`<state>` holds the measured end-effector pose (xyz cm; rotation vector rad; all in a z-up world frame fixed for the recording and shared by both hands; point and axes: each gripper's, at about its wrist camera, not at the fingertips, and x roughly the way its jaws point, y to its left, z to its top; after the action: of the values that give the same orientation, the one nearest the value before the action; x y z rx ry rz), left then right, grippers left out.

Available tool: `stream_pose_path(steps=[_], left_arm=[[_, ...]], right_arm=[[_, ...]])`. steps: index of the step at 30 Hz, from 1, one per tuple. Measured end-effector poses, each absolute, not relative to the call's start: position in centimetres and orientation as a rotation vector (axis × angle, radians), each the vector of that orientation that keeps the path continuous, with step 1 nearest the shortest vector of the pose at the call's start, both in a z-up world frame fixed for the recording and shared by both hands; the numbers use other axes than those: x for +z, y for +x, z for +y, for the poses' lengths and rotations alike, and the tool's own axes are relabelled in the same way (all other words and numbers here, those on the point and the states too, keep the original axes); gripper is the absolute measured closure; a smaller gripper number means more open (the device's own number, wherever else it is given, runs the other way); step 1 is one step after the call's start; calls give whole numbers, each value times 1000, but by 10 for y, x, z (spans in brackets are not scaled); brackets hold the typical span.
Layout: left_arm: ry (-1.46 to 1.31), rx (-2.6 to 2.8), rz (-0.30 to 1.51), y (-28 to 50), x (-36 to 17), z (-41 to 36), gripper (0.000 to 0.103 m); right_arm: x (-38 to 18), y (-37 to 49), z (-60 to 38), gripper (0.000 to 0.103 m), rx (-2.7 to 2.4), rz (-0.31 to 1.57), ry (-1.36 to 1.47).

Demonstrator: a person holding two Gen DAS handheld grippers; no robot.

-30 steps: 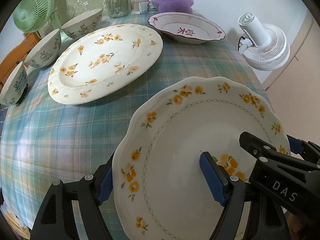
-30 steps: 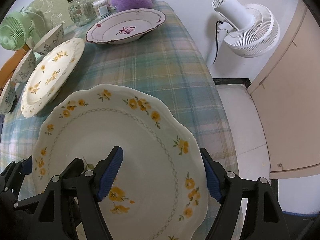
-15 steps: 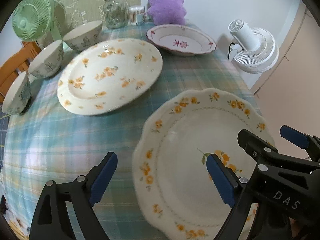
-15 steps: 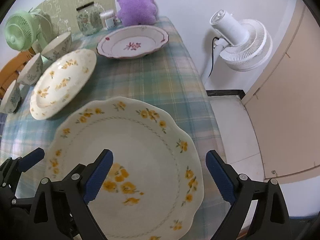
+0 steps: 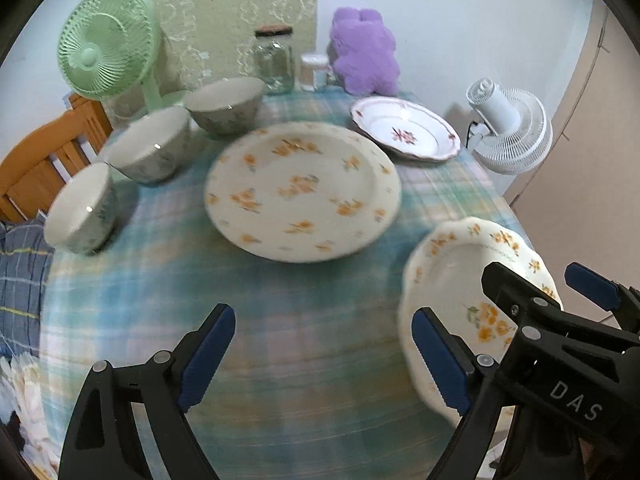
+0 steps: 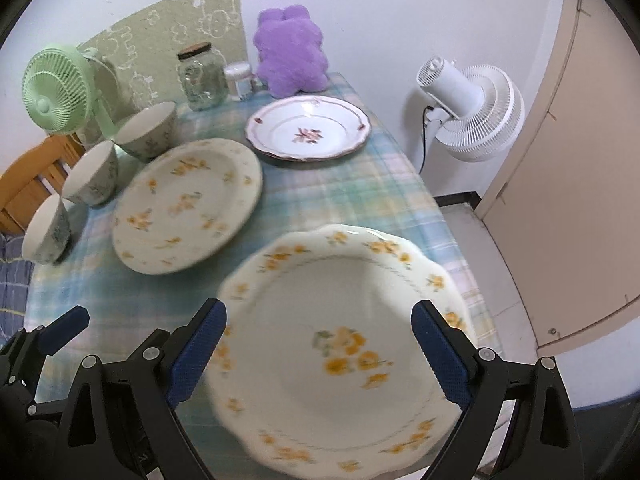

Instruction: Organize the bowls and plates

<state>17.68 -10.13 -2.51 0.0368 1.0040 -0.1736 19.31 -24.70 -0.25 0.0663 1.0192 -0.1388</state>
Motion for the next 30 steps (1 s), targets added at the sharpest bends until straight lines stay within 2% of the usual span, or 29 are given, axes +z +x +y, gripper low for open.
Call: stream_pose_path(steps=[15,21,25,30], left_arm=[[18,-182,919,208,15,-48,13],[-17,-119,944,245,7,-49,13],[-25,-74,957,270,-6,-52,13],[-12,-21,993,300,-24,-54,21]], right_arm=[[41,216,-183,8,-150,923,57],[39,255,-183,8,-114,912,51],[28,285,-184,15,-99,926,51],[7,315,-187,20,-64,965,66]])
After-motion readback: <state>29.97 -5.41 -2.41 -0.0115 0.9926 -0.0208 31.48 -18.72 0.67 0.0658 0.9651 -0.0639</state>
